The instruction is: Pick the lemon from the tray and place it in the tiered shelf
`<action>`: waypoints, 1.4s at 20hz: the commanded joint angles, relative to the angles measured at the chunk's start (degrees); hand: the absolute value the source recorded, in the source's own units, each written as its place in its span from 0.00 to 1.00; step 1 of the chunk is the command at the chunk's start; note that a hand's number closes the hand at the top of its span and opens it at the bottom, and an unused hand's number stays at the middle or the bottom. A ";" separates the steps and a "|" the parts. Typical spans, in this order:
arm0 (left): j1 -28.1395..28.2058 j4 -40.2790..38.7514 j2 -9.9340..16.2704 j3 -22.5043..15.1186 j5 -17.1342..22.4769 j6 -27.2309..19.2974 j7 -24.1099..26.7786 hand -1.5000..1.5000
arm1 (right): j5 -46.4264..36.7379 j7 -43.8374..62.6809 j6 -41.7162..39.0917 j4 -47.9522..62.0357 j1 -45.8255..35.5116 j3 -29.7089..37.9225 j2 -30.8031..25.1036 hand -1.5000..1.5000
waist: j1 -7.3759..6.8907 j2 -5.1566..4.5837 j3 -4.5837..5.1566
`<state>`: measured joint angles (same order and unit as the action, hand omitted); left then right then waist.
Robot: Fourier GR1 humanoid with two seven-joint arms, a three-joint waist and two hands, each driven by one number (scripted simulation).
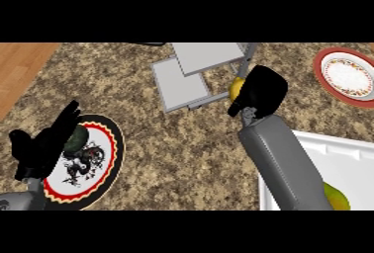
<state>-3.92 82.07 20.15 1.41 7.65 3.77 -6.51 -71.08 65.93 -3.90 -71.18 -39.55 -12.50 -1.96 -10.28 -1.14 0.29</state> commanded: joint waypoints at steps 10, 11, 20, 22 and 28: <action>-3.77 -1.81 -1.67 -2.67 -1.13 0.43 -1.17 0.50 | -2.23 18.65 8.90 1.74 -22.43 -0.63 1.92 1.00 | -3.43 0.24 0.20; -4.24 -1.88 -1.65 -2.94 -1.38 0.58 -1.05 0.50 | -2.10 19.12 9.65 1.76 -23.28 -1.00 1.93 1.00 | -3.07 0.35 0.16; -4.91 -3.45 -1.44 -2.78 -1.94 0.40 -1.21 0.50 | -7.58 19.29 8.11 7.65 -34.80 1.77 1.95 1.00 | -2.05 0.85 0.40; -5.76 -2.96 -1.78 -2.49 -1.92 -0.48 -1.91 0.50 | -9.58 19.28 7.30 9.50 -36.75 2.17 1.96 1.00 | -2.08 0.94 0.38; -5.74 -4.65 -1.57 -1.77 -1.97 -0.76 -1.87 0.50 | -13.04 19.28 1.50 15.96 -42.49 5.56 1.96 1.00 | -0.58 0.82 0.51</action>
<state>-9.41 77.99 18.44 -0.65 5.82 3.23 -8.24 -81.84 71.41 0.54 -58.81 -76.59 -8.85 0.00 -11.46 -0.43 0.75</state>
